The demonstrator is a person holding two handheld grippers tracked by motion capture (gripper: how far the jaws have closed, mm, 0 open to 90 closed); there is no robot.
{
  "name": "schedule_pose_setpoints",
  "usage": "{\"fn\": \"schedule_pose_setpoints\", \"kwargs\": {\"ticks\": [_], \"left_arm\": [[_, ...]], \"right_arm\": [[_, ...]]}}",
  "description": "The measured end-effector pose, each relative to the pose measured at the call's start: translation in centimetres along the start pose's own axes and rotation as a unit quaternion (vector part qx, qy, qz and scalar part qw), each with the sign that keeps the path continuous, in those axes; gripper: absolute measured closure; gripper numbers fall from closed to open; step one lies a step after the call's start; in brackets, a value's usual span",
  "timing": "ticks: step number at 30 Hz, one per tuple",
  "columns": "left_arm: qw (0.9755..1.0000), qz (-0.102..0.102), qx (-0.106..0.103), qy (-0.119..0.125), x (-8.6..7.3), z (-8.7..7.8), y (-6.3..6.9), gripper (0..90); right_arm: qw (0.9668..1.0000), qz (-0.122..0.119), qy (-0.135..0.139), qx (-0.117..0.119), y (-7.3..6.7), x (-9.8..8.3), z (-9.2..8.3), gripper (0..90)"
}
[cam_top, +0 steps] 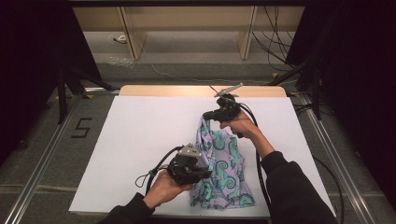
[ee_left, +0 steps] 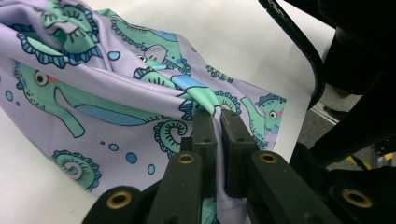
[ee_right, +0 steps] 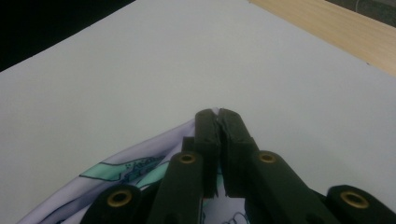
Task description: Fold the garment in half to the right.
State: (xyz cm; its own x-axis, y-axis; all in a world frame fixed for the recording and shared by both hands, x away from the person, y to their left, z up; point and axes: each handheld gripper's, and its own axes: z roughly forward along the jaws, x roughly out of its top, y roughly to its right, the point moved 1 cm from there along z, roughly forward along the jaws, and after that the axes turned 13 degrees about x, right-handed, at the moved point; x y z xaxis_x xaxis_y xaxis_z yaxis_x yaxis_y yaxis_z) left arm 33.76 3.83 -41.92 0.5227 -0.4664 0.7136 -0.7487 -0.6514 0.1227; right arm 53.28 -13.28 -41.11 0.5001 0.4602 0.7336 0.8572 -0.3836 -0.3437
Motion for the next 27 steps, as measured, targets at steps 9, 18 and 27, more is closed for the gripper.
{"fn": "schedule_pose_setpoints", "kwargs": {"ticks": [9,18,27], "left_arm": [[0.9997,0.016,-0.01,-0.015,0.3,1.6,1.0,85.4],[0.9991,0.026,-0.021,-0.027,0.4,3.1,1.9,85.2],[0.9984,0.032,-0.026,-0.04,0.3,4.3,2.3,85.0]], "right_arm": [[0.9997,0.019,0.014,0.005,1.3,-2.2,-1.5,86.6],[0.9998,0.015,0.01,-0.004,1.8,-3.8,-2.6,86.4],[0.9997,0.019,0.01,-0.01,2.3,-5.9,-3.5,85.7]]}}
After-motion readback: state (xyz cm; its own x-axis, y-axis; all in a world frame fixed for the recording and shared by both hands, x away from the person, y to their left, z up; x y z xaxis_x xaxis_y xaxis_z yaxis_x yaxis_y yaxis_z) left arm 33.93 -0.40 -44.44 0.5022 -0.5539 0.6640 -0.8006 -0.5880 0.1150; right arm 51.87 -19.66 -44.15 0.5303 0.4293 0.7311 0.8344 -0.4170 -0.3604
